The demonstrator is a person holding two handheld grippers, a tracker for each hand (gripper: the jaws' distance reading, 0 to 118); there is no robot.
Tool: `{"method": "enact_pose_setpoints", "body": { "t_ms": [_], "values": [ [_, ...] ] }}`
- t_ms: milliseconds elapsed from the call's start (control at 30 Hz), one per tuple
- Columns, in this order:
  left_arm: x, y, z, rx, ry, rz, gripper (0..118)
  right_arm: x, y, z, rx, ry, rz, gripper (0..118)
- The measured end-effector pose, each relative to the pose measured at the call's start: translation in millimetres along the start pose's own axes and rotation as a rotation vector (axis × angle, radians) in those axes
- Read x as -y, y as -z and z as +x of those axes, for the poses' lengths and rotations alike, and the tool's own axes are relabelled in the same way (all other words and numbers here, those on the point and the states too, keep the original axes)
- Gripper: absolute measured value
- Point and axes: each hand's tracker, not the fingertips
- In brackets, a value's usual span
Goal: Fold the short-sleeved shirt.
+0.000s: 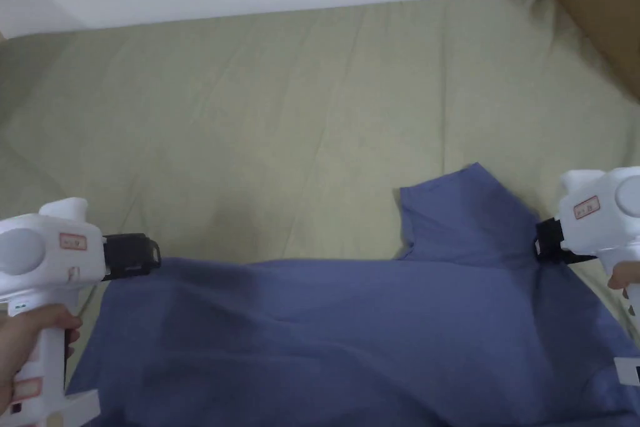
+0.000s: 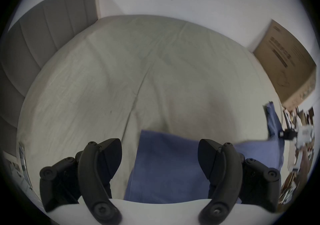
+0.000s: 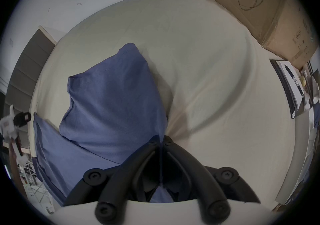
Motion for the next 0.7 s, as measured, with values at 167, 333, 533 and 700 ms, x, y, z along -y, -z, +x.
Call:
{"method": "enact_pose_setpoints", "body": {
  "t_ms": [167, 333, 533, 700],
  "values": [
    [6.5, 42.6, 16.7, -0.103, 0.139, -0.095, 84, -1.9, 0.2, -2.8, 0.002, -0.014, -0.003, 0],
    [6.8, 22.3, 17.6, -0.09, 0.114, -0.033, 17, -1.6, -4.4, -8.0, 0.018, -0.033, 0.007, 0],
    [5.3, -8.8, 11.1, -0.033, 0.102, -0.023, 1, 2.3, -44.0, -6.8, -0.003, -0.025, 0.074, 0],
    [19.8, -71.1, -1.4, 0.011, 0.121, 0.075, 1, 23.4, -107.1, -9.7, -0.033, -0.087, 0.16, 0]
  ]
}}
